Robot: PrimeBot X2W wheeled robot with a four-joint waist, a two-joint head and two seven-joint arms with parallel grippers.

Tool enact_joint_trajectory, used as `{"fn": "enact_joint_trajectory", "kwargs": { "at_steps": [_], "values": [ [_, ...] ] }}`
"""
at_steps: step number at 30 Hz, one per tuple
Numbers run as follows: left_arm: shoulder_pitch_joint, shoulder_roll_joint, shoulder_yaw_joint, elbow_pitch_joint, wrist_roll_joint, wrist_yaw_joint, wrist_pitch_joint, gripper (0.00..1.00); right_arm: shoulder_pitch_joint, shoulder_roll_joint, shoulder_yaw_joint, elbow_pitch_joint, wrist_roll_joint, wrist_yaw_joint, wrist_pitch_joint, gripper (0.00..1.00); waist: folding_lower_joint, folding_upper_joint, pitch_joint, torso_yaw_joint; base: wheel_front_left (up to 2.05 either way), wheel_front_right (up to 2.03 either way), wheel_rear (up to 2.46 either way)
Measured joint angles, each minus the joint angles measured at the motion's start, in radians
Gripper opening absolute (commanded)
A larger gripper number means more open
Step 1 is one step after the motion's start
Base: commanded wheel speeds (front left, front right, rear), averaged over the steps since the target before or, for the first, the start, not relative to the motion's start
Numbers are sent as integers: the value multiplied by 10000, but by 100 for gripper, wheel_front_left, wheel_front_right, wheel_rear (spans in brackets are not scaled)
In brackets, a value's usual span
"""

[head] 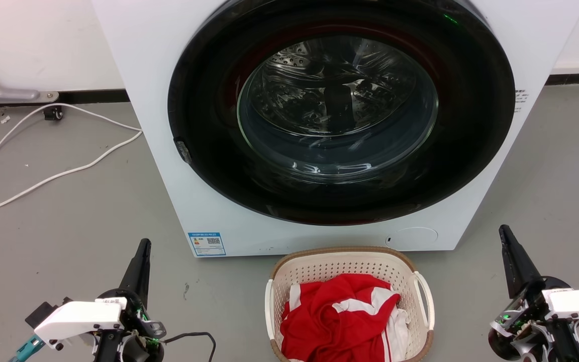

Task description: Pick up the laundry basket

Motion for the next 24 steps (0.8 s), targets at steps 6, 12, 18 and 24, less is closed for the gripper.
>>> {"fn": "enact_joint_trajectory", "kwargs": {
  "at_steps": [6, 12, 18, 24],
  "values": [
    [0, 0, 0, 0, 0, 0, 0, 0, 0, 0, 0, 0, 0, 0, 0, 0, 0, 0, 0, 0, 0, 0, 0],
    [0, 0, 0, 0, 2, 0, 0, 0, 0, 0, 0, 0, 0, 0, 0, 0, 0, 0, 0, 0, 0, 0, 0],
    [0, 0, 0, 0, 0, 0, 0, 0, 0, 0, 0, 0, 0, 0, 0, 0, 0, 0, 0, 0, 0, 0, 0],
    [0, 0, 0, 0, 0, 0, 0, 0, 0, 0, 0, 0, 0, 0, 0, 0, 0, 0, 0, 0, 0, 0, 0]
  ]
}}
